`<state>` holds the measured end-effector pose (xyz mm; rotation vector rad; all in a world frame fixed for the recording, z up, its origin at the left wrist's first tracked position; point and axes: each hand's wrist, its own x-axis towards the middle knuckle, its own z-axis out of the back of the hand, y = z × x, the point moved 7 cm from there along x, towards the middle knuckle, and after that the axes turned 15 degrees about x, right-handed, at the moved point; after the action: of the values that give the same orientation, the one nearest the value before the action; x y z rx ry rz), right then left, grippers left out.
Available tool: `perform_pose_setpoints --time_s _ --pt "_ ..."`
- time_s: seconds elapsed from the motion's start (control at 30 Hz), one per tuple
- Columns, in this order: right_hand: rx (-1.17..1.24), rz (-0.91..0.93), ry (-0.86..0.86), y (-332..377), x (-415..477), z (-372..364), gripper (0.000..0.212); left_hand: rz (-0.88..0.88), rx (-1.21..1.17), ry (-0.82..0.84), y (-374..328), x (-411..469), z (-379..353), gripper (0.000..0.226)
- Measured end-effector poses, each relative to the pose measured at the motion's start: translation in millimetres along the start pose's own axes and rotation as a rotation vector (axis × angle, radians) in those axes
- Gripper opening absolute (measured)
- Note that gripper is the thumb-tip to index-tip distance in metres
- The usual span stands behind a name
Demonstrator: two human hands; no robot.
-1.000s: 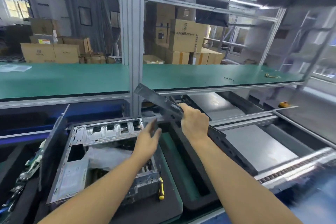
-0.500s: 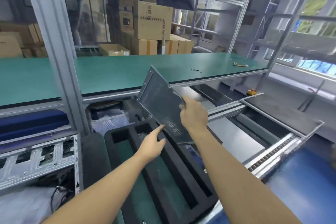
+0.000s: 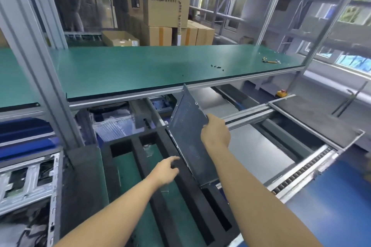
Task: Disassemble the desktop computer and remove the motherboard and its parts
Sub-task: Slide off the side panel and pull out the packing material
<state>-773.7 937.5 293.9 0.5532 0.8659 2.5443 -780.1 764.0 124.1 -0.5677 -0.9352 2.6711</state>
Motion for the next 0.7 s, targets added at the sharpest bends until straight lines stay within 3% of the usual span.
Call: perform_pose_setpoints --time_s 0.17,0.37,0.47,0.57,0.7 --pt "0.002 -0.081 0.084 -14 18 -29 0.023 0.050 -0.054 -0.006 18 18 2 0.048" --pt "0.071 0.025 0.168 -14 51 -65 0.043 0.107 -0.150 -0.026 37 43 -7 0.038" --pt "-0.044 0.126 0.294 -8 66 -85 0.046 0.127 -0.178 -0.035 46 51 -14 0.036" --pt "-0.181 0.099 0.391 -21 76 -95 0.062 0.143 -0.181 -0.033 57 50 -18 0.037" --pt "-0.085 0.045 0.265 -39 83 -87 0.043 0.179 -0.187 -0.042 70 47 -18 0.037"
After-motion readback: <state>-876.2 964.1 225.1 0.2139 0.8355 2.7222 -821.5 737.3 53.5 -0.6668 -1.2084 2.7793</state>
